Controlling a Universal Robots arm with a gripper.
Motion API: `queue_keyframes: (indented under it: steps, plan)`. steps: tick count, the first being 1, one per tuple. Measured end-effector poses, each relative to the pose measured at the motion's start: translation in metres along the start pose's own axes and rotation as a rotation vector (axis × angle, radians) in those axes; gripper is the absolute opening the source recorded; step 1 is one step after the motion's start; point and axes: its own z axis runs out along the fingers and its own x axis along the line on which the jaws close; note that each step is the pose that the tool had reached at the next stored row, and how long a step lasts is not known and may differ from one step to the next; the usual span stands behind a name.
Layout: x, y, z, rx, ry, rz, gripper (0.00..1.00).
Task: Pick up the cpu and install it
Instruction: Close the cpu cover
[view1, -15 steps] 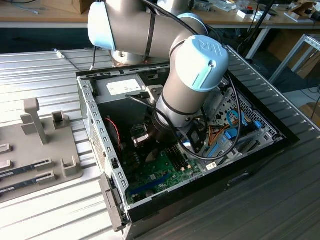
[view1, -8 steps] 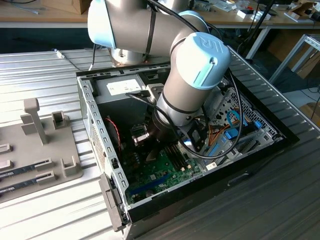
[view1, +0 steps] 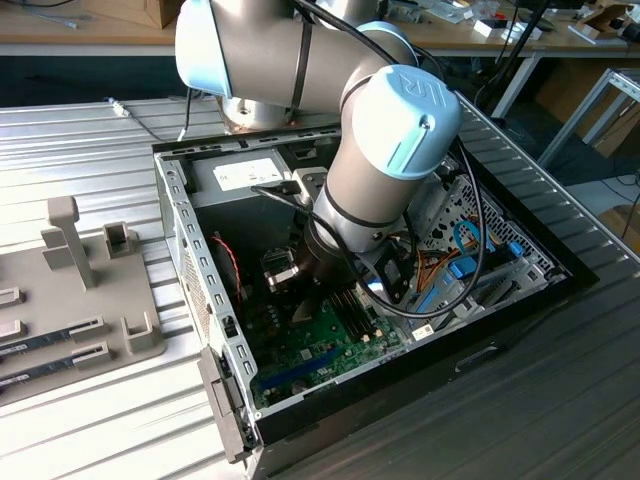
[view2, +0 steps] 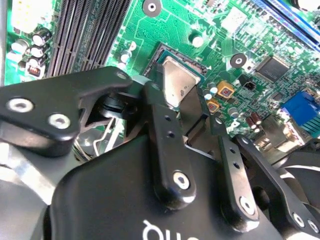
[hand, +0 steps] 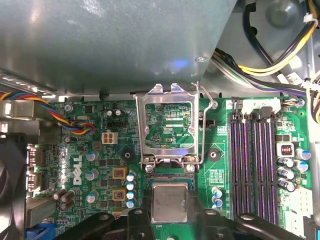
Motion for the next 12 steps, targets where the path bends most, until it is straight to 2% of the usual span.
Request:
queue_keyframes:
  steps: [2, 3, 6, 9, 12]
  plan:
    - [0.0000, 0.0000, 0.0000, 0.0000, 0.0000, 0.000, 0.46]
    - [0.0000, 0.0000, 0.0000, 0.0001, 0.0001, 0.000, 0.53]
    - [-0.0001, 0.0000, 0.0001, 0.0000, 0.0001, 0.000, 0.53]
    - [-0.0052, 0.0001, -0.0001, -0.0001, 0.0005, 0.000, 0.53]
    - [-0.0003, 0.0005, 0.0002, -0.0001, 0.0004, 0.003, 0.53]
